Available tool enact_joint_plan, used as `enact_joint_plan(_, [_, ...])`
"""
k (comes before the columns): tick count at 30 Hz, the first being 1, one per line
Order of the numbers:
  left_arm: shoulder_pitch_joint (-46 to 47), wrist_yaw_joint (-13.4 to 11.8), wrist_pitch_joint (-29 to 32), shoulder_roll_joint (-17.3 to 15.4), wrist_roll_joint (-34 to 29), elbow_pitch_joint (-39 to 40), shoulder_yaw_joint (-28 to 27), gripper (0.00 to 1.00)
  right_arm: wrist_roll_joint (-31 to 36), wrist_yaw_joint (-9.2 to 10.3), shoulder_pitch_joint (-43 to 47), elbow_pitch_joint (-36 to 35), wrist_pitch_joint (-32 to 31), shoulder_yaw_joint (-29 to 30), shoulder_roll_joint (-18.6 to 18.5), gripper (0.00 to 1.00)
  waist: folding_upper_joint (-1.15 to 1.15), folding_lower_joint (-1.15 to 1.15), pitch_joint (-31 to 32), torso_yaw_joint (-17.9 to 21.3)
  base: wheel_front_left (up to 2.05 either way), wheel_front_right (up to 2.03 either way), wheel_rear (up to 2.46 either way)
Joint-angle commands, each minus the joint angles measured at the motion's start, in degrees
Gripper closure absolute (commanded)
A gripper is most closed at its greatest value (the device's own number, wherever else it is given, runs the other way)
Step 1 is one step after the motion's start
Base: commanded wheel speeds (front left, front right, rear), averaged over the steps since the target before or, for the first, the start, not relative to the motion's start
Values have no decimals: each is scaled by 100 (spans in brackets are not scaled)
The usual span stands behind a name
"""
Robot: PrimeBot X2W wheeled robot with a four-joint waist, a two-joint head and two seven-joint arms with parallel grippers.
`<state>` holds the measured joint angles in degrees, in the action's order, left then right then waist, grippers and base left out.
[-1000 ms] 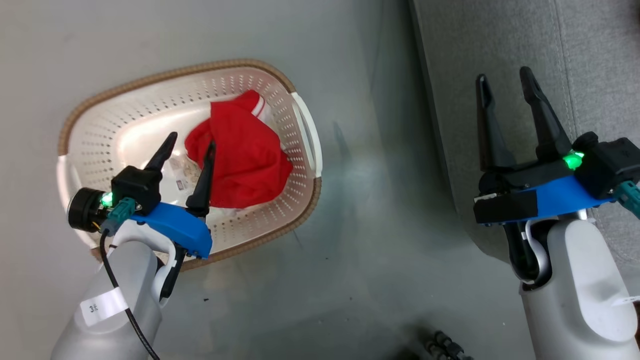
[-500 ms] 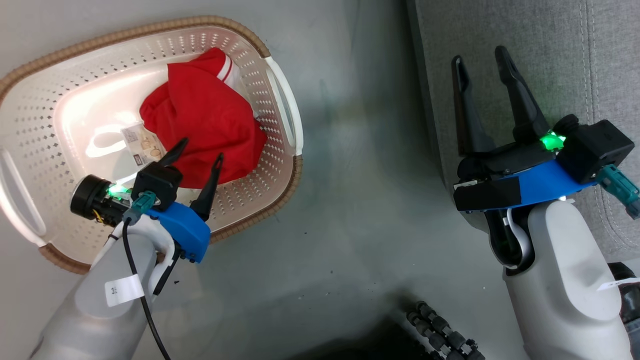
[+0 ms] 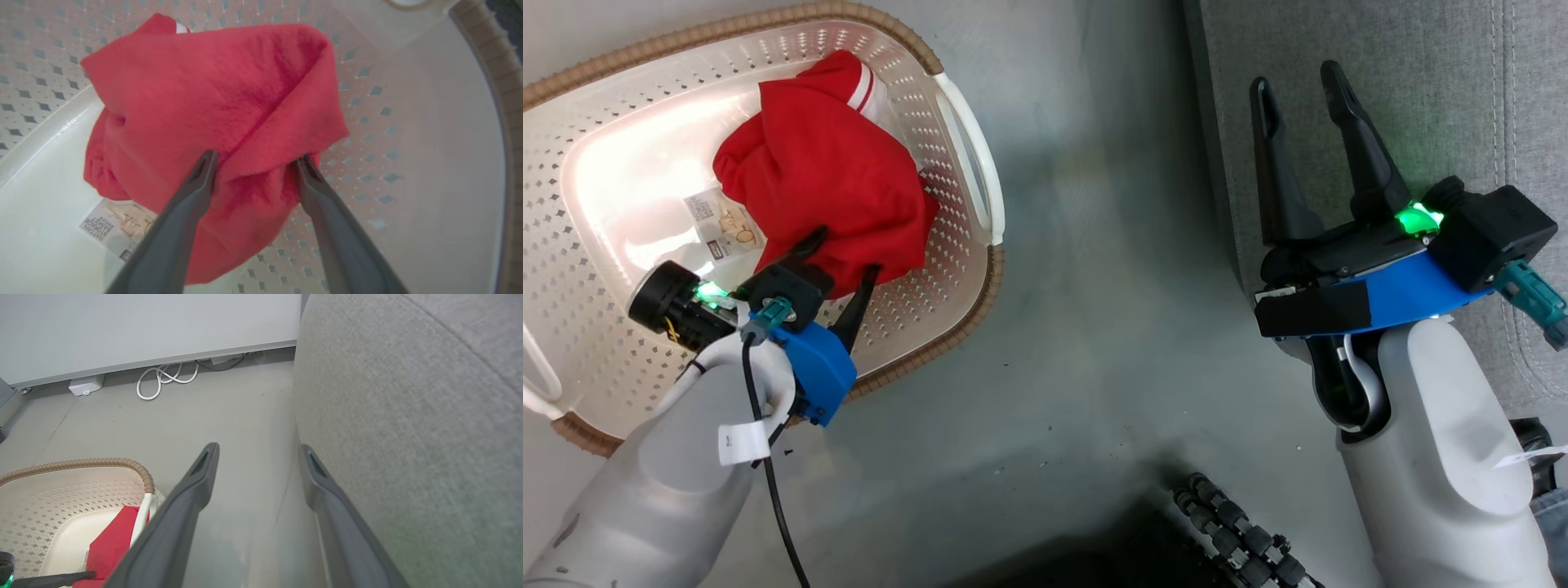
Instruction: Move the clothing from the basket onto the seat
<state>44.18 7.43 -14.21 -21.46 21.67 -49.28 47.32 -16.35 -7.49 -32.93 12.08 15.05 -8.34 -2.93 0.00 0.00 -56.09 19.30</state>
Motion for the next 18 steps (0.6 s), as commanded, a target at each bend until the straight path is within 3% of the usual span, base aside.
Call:
enact_joint_plan(1, [127, 7, 49, -26, 38, -87, 92, 0, -51, -1, -78, -6, 16, 6, 7, 0, 0, 0, -30, 11, 0, 0, 0])
enact_joint_plan(9, [397, 7, 79, 82, 156, -434, 346, 0, -112, -1, -55, -59, 11, 11, 7, 0, 0, 0, -68, 7, 0, 0, 0])
enact_joint_plan(10, [423, 7, 76, 101, 166, -473, 366, 40, -115, -1, -57, -60, 11, 6, 7, 0, 0, 0, -66, 6, 0, 0, 0])
enact_joint_plan(11, [440, 7, 72, 117, 191, -508, 390, 87, -121, -1, -58, -62, 11, 1, 7, 0, 0, 0, -63, 5, 0, 0, 0])
enact_joint_plan(12, [447, 7, 74, 133, 215, -536, 423, 100, -129, -1, -58, -67, 11, -7, 7, 0, 0, 0, -61, 5, 0, 0, 0])
enact_joint_plan(18, [513, 7, 81, 146, 403, -633, 628, 100, -167, -1, -36, -97, 12, -17, 7, 0, 0, 0, -59, 1, 0, 0, 0])
